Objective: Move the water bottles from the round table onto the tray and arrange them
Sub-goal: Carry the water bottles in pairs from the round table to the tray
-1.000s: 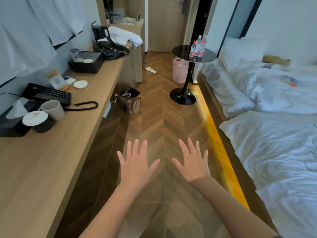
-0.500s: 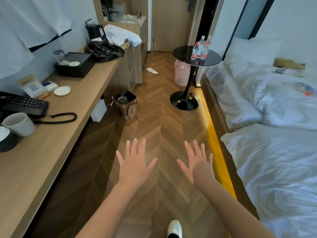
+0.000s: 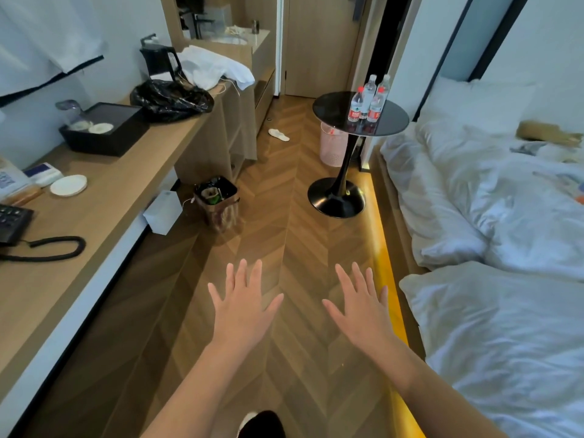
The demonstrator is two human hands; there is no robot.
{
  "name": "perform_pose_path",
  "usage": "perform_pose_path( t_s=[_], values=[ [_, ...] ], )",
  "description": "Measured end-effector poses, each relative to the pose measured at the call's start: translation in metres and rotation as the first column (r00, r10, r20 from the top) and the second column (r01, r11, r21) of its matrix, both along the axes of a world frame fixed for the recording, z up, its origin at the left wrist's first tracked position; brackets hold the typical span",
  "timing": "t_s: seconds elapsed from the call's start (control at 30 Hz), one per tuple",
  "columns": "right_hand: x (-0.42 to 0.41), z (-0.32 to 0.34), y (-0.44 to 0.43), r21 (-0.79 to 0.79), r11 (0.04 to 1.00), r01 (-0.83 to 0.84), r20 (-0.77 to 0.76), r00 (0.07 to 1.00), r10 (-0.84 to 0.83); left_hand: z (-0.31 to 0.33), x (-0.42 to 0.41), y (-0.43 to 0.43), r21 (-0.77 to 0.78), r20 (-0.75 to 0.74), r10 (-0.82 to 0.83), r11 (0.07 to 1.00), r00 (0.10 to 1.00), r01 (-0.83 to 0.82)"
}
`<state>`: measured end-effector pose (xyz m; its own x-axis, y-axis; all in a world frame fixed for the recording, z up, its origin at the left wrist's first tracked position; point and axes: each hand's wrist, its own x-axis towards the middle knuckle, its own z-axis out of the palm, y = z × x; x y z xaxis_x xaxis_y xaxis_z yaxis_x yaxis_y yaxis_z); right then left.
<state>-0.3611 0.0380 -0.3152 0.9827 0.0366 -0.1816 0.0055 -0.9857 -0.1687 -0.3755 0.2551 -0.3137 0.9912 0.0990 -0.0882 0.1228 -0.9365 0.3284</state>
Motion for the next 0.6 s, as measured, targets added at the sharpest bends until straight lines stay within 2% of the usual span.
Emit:
perform_pose_path(
  t_s=[0.27,0.47,0.6],
  values=[
    [0.101,-0.018,-0.026,-0.008,1.000,0.013,0.015,1.000,-0.013,-0.016,0.105,-0.022,-0.046,-0.024,-0.006,0.999,1.000,0.005],
    [0.198,-0.023,-0.034,-0.019,0.998,0.061,-0.033,0.998,-0.061,-0.025,0.214,-0.032,-0.006,-0.029,-0.065,0.998,0.997,0.065],
    [0.258,-0.018,-0.037,-0.015,0.997,0.082,-0.010,0.997,-0.082,-0.023,0.283,-0.038,0.019,-0.019,-0.103,0.994,0.994,0.104]
  ],
)
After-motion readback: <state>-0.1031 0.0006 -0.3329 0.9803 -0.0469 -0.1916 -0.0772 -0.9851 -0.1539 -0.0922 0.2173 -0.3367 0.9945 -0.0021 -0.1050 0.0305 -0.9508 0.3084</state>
